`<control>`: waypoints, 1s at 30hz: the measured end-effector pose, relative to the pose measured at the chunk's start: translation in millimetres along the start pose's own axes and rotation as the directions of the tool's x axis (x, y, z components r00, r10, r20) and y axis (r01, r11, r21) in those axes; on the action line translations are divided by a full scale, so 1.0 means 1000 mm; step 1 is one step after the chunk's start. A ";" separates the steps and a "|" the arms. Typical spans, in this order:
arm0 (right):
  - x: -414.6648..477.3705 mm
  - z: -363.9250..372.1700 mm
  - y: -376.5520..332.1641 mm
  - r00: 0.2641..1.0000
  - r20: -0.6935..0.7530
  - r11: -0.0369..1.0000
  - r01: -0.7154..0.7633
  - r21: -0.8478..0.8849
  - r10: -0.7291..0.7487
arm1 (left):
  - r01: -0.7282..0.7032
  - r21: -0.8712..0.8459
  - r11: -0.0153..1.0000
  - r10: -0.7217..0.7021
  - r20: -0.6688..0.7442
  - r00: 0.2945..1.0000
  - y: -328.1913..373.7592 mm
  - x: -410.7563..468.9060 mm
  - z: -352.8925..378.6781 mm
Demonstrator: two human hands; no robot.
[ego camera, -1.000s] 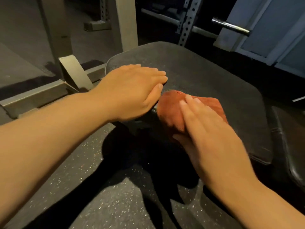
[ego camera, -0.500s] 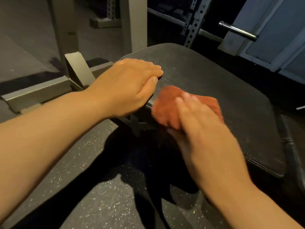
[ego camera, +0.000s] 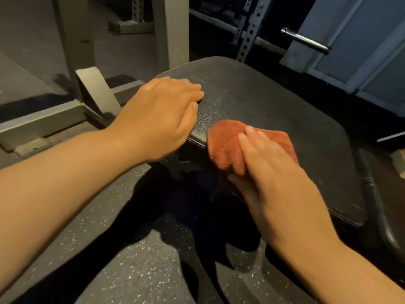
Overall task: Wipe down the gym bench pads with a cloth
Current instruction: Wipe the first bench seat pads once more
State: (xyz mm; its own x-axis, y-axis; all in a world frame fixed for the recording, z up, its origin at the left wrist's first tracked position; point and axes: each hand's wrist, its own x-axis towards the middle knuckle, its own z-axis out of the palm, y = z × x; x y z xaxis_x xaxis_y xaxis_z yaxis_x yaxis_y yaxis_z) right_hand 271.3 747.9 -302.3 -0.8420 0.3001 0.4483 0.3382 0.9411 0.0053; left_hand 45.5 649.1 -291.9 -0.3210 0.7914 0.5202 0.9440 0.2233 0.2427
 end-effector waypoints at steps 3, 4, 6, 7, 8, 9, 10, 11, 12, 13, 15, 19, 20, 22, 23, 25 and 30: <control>0.037 0.013 -0.034 0.998 0.039 0.997 0.051 -0.050 -0.049 | -0.016 -0.027 1.000 0.016 0.019 1.000 -0.004 -0.001 -0.004; 0.041 0.011 -0.036 0.996 0.068 0.996 0.067 -0.052 -0.064 | -0.025 -0.042 0.999 0.026 0.032 0.999 -0.005 -0.002 -0.006; 0.036 0.003 -0.025 0.985 0.138 0.993 0.107 -0.050 -0.099 | -0.050 -0.036 0.998 0.052 0.052 0.997 -0.008 -0.002 -0.008; 0.030 -0.004 -0.014 0.984 0.148 0.995 0.100 -0.020 -0.096 | -0.055 -0.025 0.998 0.056 0.056 0.997 -0.008 -0.002 -0.009; 0.023 -0.011 -0.003 0.987 0.149 0.998 0.051 0.026 -0.054 | -0.058 -0.017 0.998 0.059 0.055 0.997 -0.009 -0.001 -0.009; 0.018 -0.020 0.007 0.988 0.152 0.996 -0.034 0.085 0.021 | -0.057 -0.012 0.998 0.058 0.058 0.997 -0.009 -0.001 -0.008; 0.014 -0.027 0.015 0.986 0.140 0.984 -0.113 0.138 0.093 | -0.058 -0.007 0.998 0.059 0.053 0.997 -0.008 0.000 -0.006; 0.011 -0.029 0.020 0.980 0.114 0.968 -0.181 0.172 0.163 | -0.050 -0.001 0.999 0.050 0.047 0.998 -0.006 0.000 -0.005; 0.013 -0.028 0.016 0.974 0.107 0.961 -0.215 0.173 0.199 | -0.038 0.006 0.999 0.037 0.037 0.999 -0.005 0.000 -0.002; 0.016 -0.025 0.005 0.975 0.098 0.967 -0.210 0.145 0.197 | -0.018 0.012 1.000 0.017 0.030 0.999 -0.003 0.000 -0.002; 0.024 -0.010 -0.025 0.991 0.057 0.993 -0.120 0.014 0.119 | -0.013 0.014 1.000 0.012 0.020 1.000 -0.002 0.000 -0.001; 0.007 0.015 -0.030 0.991 -0.007 0.974 0.130 -0.184 -0.133 | -0.018 0.025 1.000 0.016 0.051 0.999 -0.003 -0.001 -0.005; -0.005 0.015 -0.017 0.980 0.001 0.945 0.191 -0.266 -0.198 | -0.022 0.020 1.000 0.022 0.040 0.999 -0.003 -0.002 -0.005; -0.038 0.013 0.014 0.958 0.046 0.864 0.275 -0.422 -0.283 | -0.033 -0.010 0.999 0.034 0.024 0.999 -0.003 -0.003 -0.006; -0.055 0.012 0.029 0.955 0.073 0.840 0.289 -0.458 -0.289 | -0.036 -0.014 0.999 0.036 0.020 0.999 -0.002 -0.003 -0.006; -0.080 0.008 0.051 0.950 0.138 0.803 0.312 -0.508 -0.282 | -0.050 0.011 0.999 0.050 0.015 0.999 0.000 -0.005 -0.007; -0.041 0.018 0.014 0.962 -0.004 0.848 0.239 -0.473 -0.273 | -0.095 0.158 0.983 0.076 0.122 0.990 0.032 -0.007 0.002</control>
State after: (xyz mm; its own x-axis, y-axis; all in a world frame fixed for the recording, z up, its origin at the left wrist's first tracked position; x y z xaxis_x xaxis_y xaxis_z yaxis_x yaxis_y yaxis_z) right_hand 303.3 751.8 -337.0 -0.9006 0.0311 0.4335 0.2848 0.7957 0.5346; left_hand 78.4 652.2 -289.0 -0.2364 0.8698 0.4331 0.9704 0.2341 0.0595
